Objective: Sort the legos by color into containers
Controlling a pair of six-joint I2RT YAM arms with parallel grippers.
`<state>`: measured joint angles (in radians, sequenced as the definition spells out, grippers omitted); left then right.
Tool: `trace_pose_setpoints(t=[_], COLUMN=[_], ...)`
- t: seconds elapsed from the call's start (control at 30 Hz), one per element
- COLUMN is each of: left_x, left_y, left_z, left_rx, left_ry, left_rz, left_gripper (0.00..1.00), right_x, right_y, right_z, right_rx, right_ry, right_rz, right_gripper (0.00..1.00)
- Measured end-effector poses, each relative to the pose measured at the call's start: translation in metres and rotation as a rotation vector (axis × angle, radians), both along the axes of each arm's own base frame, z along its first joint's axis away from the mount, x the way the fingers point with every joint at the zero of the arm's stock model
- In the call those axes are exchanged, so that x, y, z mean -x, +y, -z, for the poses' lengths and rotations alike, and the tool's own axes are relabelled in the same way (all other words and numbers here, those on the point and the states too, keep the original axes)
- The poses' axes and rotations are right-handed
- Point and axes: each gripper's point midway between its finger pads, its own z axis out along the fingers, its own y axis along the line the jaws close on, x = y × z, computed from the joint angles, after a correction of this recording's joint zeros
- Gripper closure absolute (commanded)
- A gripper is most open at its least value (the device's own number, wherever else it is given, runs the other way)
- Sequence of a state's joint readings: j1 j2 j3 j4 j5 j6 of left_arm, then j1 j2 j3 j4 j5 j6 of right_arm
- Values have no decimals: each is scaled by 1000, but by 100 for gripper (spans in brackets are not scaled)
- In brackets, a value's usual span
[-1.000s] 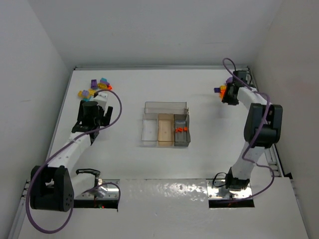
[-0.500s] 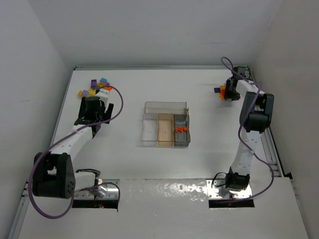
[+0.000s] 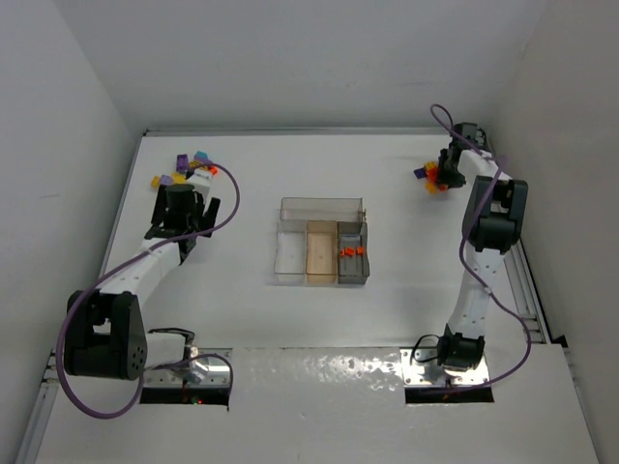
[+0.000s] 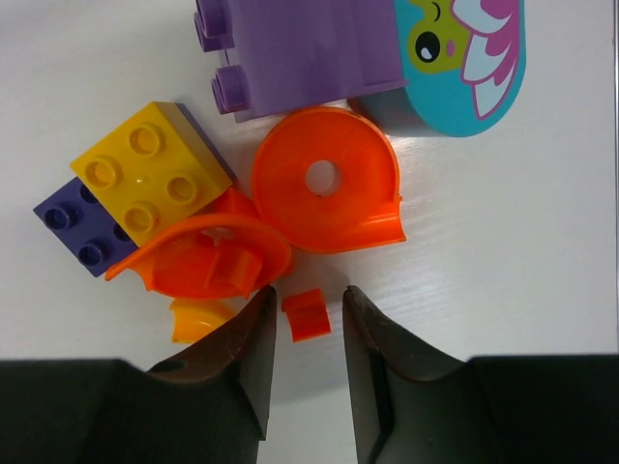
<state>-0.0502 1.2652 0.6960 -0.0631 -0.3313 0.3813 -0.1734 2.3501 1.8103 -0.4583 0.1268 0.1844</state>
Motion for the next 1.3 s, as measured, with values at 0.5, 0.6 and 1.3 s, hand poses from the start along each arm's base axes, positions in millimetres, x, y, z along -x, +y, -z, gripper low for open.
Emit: trace_pose_setpoints(t=[0.5,0.6,1.3], left_x=[-1,-1,0], left_y=[0,0,-1], left_z=[-1,-2,-16], left_rx=[-3,-4,6], left_ry=[-7,-7,-93], left_rz=[1,1,9], left_gripper=[2,2,2], right_x=[11,11,105], right_y=[5,5,51], right_z=[1,1,-107], right_rx=[-14,-15,14], right_ry=[6,6,-162], right_rz=[-9,-9,-29], right_gripper=[71,80,100])
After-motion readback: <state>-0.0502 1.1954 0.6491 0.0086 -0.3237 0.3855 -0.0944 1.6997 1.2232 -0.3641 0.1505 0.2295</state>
